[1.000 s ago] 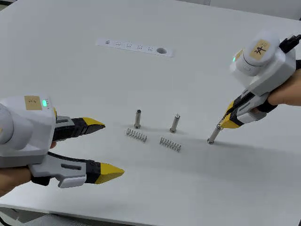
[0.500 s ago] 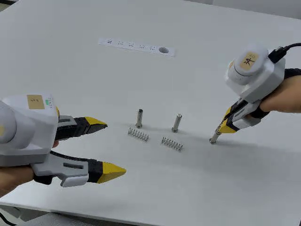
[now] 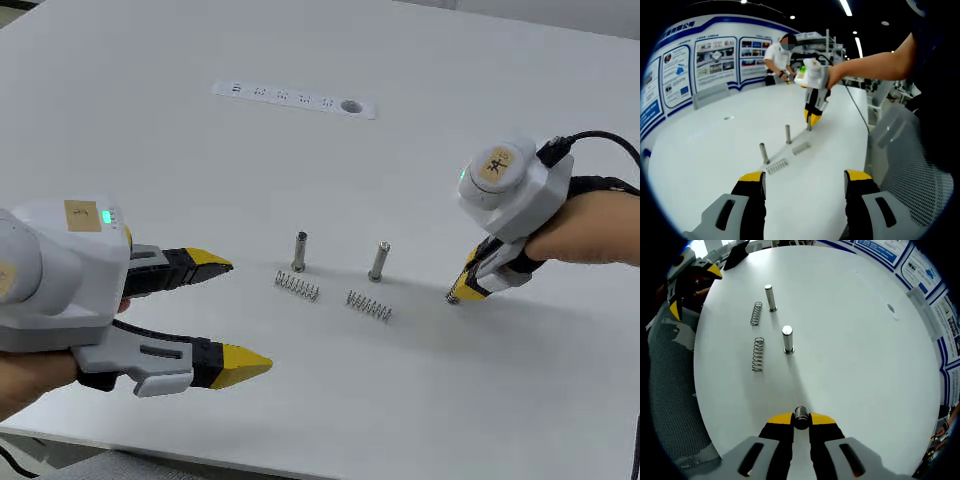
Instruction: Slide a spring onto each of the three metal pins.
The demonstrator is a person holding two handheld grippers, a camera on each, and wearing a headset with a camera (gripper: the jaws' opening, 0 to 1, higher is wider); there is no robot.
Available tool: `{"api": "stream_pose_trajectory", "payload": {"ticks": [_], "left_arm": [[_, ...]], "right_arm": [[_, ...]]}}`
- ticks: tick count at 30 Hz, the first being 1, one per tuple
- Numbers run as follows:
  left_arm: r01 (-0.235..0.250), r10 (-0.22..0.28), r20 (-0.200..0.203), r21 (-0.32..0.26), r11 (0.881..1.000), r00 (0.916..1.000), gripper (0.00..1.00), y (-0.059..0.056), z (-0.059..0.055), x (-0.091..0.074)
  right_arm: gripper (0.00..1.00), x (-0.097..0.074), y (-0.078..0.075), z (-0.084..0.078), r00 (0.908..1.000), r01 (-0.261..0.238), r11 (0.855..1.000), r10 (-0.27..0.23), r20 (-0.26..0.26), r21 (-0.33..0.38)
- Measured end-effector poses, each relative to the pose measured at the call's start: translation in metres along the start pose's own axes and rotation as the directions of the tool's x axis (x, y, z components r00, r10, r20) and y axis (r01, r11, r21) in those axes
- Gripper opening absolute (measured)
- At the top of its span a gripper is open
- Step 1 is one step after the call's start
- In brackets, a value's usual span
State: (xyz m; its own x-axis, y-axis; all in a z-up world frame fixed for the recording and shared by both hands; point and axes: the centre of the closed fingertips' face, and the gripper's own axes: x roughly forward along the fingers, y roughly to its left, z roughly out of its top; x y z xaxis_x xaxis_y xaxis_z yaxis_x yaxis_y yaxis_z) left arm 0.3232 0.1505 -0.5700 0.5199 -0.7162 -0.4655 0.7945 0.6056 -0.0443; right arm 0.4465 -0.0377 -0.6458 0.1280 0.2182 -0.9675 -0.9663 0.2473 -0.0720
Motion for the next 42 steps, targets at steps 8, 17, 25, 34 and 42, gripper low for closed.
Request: {"api": "stream_pose_trajectory", "payload": {"ticks": [8, 17, 25, 34, 42], "left_arm": [[0.005, -0.005, -0.003, 0.000, 1.000, 1.0000, 0.65, -0.001, -0.001, 0.001], [0.010, -0.010, 0.003, 0.006, 1.000, 0.9999, 0.65, -0.002, 0.002, 0.002], [0.012, -0.012, 0.002, 0.007, 1.000, 0.9999, 0.64, -0.004, 0.001, 0.001], [0.016, -0.016, 0.005, 0.008, 1.000, 0.9999, 0.64, -0.006, 0.002, 0.001], [0.015, -0.015, 0.005, 0.003, 1.000, 0.9999, 0.64, -0.006, 0.000, 0.002]], "right_arm": [[0.17, -0.008, 0.000, 0.003, 0.9995, 0.013, 1.000, -0.012, 0.028, -0.012], [0.18, -0.030, 0.005, 0.016, 0.9973, 0.043, 0.998, -0.041, 0.061, -0.044], [0.19, -0.049, 0.027, 0.043, 0.9918, 0.025, 0.997, -0.016, 0.126, -0.067], [0.18, -0.028, 0.052, 0.069, 0.9867, -0.020, 0.995, 0.036, 0.158, -0.098], [0.17, 0.000, 0.063, 0.086, 0.9886, -0.036, 0.990, 0.056, 0.140, -0.140]]}}
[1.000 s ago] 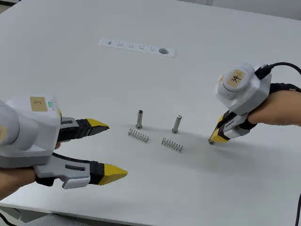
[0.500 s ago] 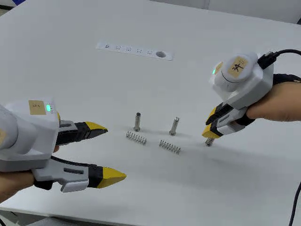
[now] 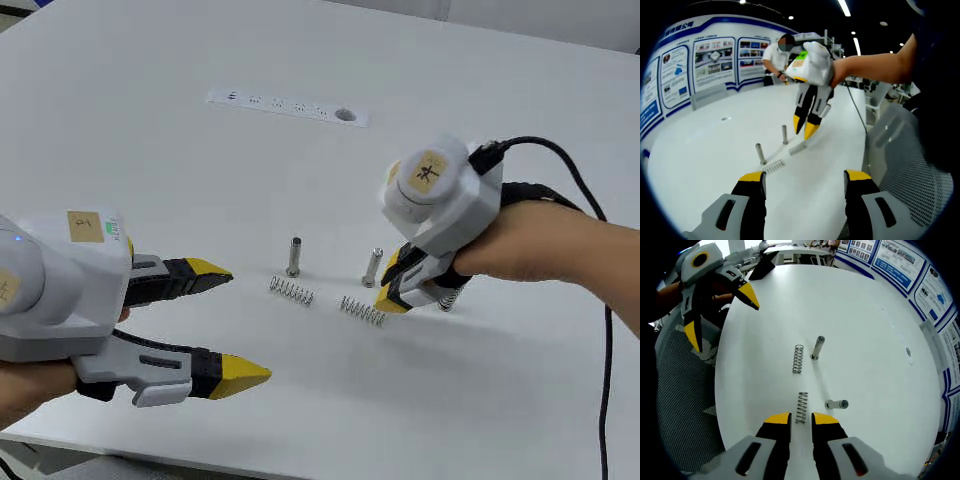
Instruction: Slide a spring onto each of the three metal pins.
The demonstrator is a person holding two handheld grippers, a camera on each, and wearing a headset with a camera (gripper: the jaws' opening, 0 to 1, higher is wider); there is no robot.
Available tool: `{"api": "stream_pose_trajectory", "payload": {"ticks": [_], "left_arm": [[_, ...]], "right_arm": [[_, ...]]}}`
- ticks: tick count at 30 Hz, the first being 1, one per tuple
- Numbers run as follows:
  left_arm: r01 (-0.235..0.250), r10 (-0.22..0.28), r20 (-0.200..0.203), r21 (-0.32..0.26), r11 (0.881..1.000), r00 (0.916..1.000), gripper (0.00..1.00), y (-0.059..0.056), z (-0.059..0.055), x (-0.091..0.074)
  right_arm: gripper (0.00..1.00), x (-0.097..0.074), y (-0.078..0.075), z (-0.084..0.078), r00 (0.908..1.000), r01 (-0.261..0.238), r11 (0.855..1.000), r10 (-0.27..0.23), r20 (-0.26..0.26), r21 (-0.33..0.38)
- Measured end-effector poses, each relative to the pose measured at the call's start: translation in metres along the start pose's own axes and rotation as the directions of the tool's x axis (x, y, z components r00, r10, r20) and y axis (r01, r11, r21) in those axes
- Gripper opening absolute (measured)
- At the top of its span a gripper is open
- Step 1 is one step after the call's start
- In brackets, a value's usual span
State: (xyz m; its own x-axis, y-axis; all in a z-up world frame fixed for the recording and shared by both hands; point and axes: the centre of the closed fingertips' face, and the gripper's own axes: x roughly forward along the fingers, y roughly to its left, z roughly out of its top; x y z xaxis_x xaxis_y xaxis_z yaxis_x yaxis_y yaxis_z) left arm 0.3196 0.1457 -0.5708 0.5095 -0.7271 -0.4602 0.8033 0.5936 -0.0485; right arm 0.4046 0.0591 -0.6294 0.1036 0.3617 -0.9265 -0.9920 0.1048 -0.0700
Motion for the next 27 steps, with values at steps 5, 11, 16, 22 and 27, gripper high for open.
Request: {"api": "stream_pose_trajectory", "payload": {"ticks": [5, 11, 16, 22, 27], "left_arm": [[0.001, -0.001, 0.002, 0.000, 1.000, 1.0000, 0.64, 0.000, 0.000, 0.000], [0.000, 0.000, 0.004, -0.001, 1.000, 1.0000, 0.64, 0.001, 0.001, 0.001], [0.001, -0.001, 0.004, -0.002, 1.000, 1.0000, 0.64, 0.001, 0.001, 0.001], [0.003, -0.003, 0.005, -0.002, 1.000, 1.0000, 0.64, 0.000, 0.001, 0.002], [0.006, -0.006, 0.007, -0.001, 1.000, 1.0000, 0.63, -0.001, 0.002, 0.003]], "right_arm": [[0.17, 0.018, 0.001, 0.010, 1.0000, -0.010, 1.000, 0.010, 0.002, -0.004], [0.17, 0.032, -0.002, 0.009, 0.9997, -0.015, 1.000, 0.015, -0.021, 0.006], [0.17, 0.039, -0.005, 0.005, 0.9991, -0.018, 1.000, 0.019, -0.039, 0.022], [0.15, 0.045, -0.004, 0.005, 0.9983, -0.029, 0.999, 0.031, -0.049, 0.033], [0.12, 0.044, -0.003, 0.006, 0.9981, -0.041, 0.998, 0.043, -0.044, 0.051]]}}
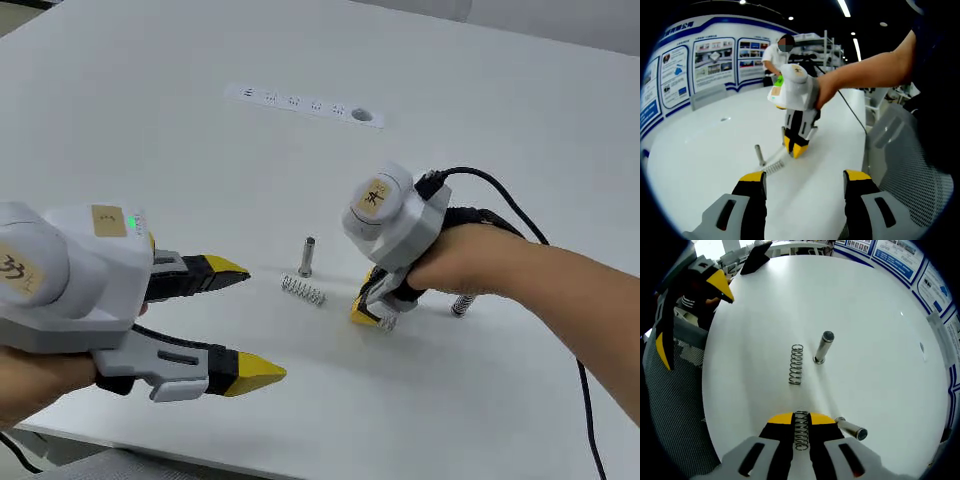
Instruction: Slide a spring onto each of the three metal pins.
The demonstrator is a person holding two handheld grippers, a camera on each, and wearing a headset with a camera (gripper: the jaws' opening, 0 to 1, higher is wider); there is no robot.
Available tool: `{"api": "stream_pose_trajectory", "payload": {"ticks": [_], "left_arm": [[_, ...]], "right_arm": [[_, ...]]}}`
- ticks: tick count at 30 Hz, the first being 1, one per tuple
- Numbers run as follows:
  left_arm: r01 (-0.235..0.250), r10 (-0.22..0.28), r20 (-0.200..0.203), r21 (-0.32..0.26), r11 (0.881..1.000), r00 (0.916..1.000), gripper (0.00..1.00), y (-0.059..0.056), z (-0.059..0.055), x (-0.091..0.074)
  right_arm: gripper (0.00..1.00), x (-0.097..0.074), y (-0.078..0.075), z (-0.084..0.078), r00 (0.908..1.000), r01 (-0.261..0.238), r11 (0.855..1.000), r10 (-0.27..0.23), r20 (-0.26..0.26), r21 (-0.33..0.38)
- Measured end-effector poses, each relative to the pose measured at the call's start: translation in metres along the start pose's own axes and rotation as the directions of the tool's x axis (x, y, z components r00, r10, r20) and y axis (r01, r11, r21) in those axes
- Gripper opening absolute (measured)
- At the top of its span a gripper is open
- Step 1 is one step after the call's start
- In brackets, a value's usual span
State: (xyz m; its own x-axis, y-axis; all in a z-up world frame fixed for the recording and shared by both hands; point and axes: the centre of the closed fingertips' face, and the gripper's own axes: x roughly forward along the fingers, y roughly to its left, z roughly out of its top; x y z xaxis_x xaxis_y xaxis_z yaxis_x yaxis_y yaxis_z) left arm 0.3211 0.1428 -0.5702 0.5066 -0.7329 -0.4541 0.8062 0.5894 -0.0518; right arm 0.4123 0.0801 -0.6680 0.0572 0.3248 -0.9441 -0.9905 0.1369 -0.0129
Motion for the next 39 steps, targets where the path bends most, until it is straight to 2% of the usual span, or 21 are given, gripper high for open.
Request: {"api": "stream_pose_trajectory", "payload": {"ticks": [4, 9, 13, 16, 19, 21, 26, 29, 31, 32, 33, 34, 35, 36, 39], "left_arm": [[0.009, -0.009, -0.005, 0.000, 1.000, 0.9999, 0.63, -0.002, -0.001, 0.002], [0.031, -0.031, -0.012, 0.006, 0.999, 0.9994, 0.62, -0.006, -0.001, 0.007], [0.053, -0.053, -0.018, 0.013, 0.999, 0.9985, 0.62, -0.008, 0.000, 0.012], [0.072, -0.072, -0.019, 0.013, 0.997, 0.9972, 0.62, -0.010, 0.001, 0.017], [0.097, -0.097, -0.009, 0.000, 0.995, 0.9953, 0.61, -0.013, 0.003, 0.023], [0.112, -0.111, 0.011, -0.026, 0.993, 0.9937, 0.60, -0.015, 0.006, 0.025], [0.150, -0.139, 0.098, -0.123, 0.981, 0.9854, 0.56, -0.016, 0.019, 0.028], [0.178, -0.140, 0.182, -0.210, 0.961, 0.9732, 0.53, -0.013, 0.031, 0.028], [0.195, -0.142, 0.217, -0.243, 0.950, 0.9657, 0.50, -0.012, 0.036, 0.027], [0.189, -0.133, 0.227, -0.246, 0.951, 0.9648, 0.49, -0.009, 0.037, 0.026], [0.189, -0.127, 0.241, -0.254, 0.949, 0.9622, 0.48, -0.007, 0.040, 0.025], [0.202, -0.122, 0.276, -0.281, 0.938, 0.9533, 0.47, -0.006, 0.046, 0.023], [0.210, -0.117, 0.301, -0.298, 0.931, 0.9462, 0.45, -0.004, 0.051, 0.022], [0.224, -0.116, 0.329, -0.310, 0.924, 0.9370, 0.44, -0.003, 0.055, 0.020], [0.218, -0.111, 0.332, -0.302, 0.928, 0.9365, 0.40, -0.002, 0.057, 0.019]], "right_arm": [[0.11, -0.005, 0.000, -0.004, 0.9999, 0.010, 1.000, -0.010, -0.004, 0.002], [0.11, -0.024, 0.005, 0.004, 0.9988, 0.019, 1.000, -0.019, 0.045, 0.002], [0.11, -0.044, 0.012, 0.016, 0.9912, 0.009, 1.000, -0.013, 0.132, 0.026], [0.11, -0.059, 0.018, 0.026, 0.9796, -0.004, 0.999, -0.006, 0.201, 0.052], [0.11, -0.075, 0.027, 0.039, 0.9624, -0.029, 0.997, 0.008, 0.271, 0.073], [0.11, -0.083, 0.031, 0.044, 0.9546, -0.037, 0.997, 0.014, 0.297, 0.072], [0.11, -0.102, 0.048, 0.066, 0.9244, -0.072, 0.995, 0.042, 0.379, 0.065], [0.11, -0.113, 0.058, 0.081, 0.8984, -0.098, 0.993, 0.063, 0.435, 0.060], [0.11, -0.119, 0.063, 0.089, 0.8816, -0.117, 0.991, 0.074, 0.466, 0.063], [0.11, -0.123, 0.066, 0.093, 0.8707, -0.127, 0.990, 0.080, 0.485, 0.065], [0.11, -0.124, 0.065, 0.096, 0.8641, -0.134, 0.989, 0.083, 0.496, 0.068], [0.11, -0.128, 0.067, 0.101, 0.8491, -0.151, 0.986, 0.090, 0.520, 0.075], [0.11, -0.129, 0.068, 0.103, 0.8434, -0.162, 0.984, 0.096, 0.529, 0.080], [0.11, -0.131, 0.069, 0.106, 0.8332, -0.174, 0.981, 0.100, 0.544, 0.086], [0.11, -0.134, 0.069, 0.112, 0.8114, -0.198, 0.975, 0.107, 0.575, 0.099]]}}
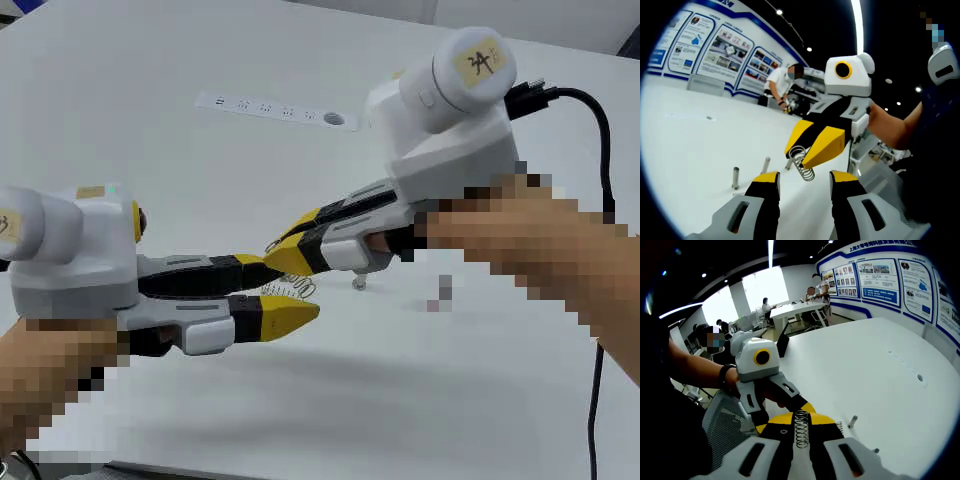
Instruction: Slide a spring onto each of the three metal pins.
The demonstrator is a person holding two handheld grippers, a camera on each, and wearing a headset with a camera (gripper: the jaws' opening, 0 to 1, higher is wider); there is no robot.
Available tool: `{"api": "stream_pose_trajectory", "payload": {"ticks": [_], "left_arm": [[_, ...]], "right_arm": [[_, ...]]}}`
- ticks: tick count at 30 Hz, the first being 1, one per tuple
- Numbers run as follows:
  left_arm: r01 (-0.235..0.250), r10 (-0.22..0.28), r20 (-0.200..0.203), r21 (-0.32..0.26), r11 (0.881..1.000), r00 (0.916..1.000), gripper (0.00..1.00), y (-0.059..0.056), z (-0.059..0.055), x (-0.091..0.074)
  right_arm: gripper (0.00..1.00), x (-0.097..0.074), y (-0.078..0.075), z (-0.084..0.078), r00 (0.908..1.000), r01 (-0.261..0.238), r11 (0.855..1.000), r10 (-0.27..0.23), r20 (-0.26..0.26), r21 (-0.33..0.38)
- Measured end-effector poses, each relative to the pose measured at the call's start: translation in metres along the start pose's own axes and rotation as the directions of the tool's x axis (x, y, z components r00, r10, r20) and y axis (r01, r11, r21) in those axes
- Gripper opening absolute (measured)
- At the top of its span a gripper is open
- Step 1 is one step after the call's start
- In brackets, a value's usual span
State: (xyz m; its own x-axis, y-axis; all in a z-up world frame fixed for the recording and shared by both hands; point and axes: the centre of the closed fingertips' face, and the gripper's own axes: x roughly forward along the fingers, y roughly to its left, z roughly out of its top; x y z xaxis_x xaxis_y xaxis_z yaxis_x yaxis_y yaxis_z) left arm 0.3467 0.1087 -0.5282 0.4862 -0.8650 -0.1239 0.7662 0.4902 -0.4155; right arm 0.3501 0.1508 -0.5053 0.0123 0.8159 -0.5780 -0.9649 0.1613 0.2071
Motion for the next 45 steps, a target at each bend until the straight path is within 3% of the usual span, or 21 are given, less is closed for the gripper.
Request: {"api": "stream_pose_trajectory", "payload": {"ticks": [5, 12, 14, 19, 22, 24, 26, 28, 30, 32, 34, 37, 40, 45], "left_arm": [[0.000, 0.001, 0.037, -0.017, 1.000, 0.9993, 0.28, -0.001, 0.007, 0.001], [0.013, -0.014, 0.038, 0.017, 1.000, 0.9992, 0.13, -0.005, 0.010, 0.001], [0.009, -0.009, 0.022, 0.032, 0.999, 0.9997, 0.12, -0.004, 0.009, 0.000], [0.003, 0.009, -0.075, 0.158, 0.987, 0.9971, 0.11, -0.005, -0.001, -0.001], [0.015, 0.031, -0.165, 0.268, 0.963, 0.9859, 0.11, -0.007, -0.009, -0.001], [0.037, 0.049, -0.232, 0.353, 0.935, 0.9714, 0.10, -0.009, -0.015, -0.001], [0.069, 0.070, -0.297, 0.433, 0.899, 0.9523, 0.10, -0.012, -0.022, 0.000], [0.099, 0.074, -0.340, 0.464, 0.880, 0.9377, 0.10, -0.016, -0.027, 0.001], [0.110, 0.081, -0.357, 0.483, 0.869, 0.9308, 0.10, -0.018, -0.029, 0.003], [0.121, 0.086, -0.378, 0.490, 0.863, 0.9218, 0.10, -0.019, -0.032, 0.004], [0.133, 0.102, -0.403, 0.513, 0.848, 0.9095, 0.10, -0.018, -0.037, 0.004], [0.146, 0.110, -0.428, 0.522, 0.841, 0.8970, 0.10, -0.018, -0.041, 0.005], [0.148, 0.105, -0.431, 0.515, 0.845, 0.8962, 0.10, -0.019, -0.042, 0.005], [0.147, 0.114, -0.438, 0.520, 0.841, 0.8916, 0.10, -0.017, -0.043, 0.005]], "right_arm": [[0.11, 0.001, 0.002, 0.005, 0.9998, -0.011, 1.000, 0.011, 0.018, 0.005], [0.11, 0.000, 0.002, 0.006, 0.9997, -0.010, 1.000, 0.010, 0.024, 0.005], [0.11, -0.002, 0.002, 0.006, 0.9997, -0.012, 1.000, 0.012, 0.021, -0.002], [0.11, -0.008, 0.003, -0.003, 0.9999, -0.012, 1.000, 0.011, -0.012, -0.019], [0.11, -0.011, 0.005, -0.014, 0.9988, -0.019, 0.999, 0.018, -0.046, -0.029], [0.11, -0.012, 0.009, -0.022, 0.9966, -0.031, 0.999, 0.028, -0.077, -0.039], [0.11, -0.013, 0.013, -0.031, 0.9924, -0.044, 0.997, 0.036, -0.118, -0.059], [0.11, -0.014, 0.018, -0.036, 0.9895, -0.052, 0.996, 0.042, -0.138, -0.072], [0.11, -0.015, 0.018, -0.039, 0.9872, -0.052, 0.995, 0.038, -0.155, -0.090], [0.11, -0.015, 0.021, -0.043, 0.9833, -0.059, 0.992, 0.038, -0.178, -0.111], [0.11, -0.015, 0.022, -0.049, 0.9777, -0.056, 0.987, 0.024, -0.209, -0.152], [0.12, -0.013, 0.025, -0.054, 0.9713, -0.064, 0.983, 0.022, -0.237, -0.173], [0.12, -0.012, 0.025, -0.056, 0.9686, -0.070, 0.980, 0.022, -0.248, -0.186], [0.12, -0.009, 0.025, -0.059, 0.9619, -0.080, 0.977, 0.023, -0.272, -0.197]]}}
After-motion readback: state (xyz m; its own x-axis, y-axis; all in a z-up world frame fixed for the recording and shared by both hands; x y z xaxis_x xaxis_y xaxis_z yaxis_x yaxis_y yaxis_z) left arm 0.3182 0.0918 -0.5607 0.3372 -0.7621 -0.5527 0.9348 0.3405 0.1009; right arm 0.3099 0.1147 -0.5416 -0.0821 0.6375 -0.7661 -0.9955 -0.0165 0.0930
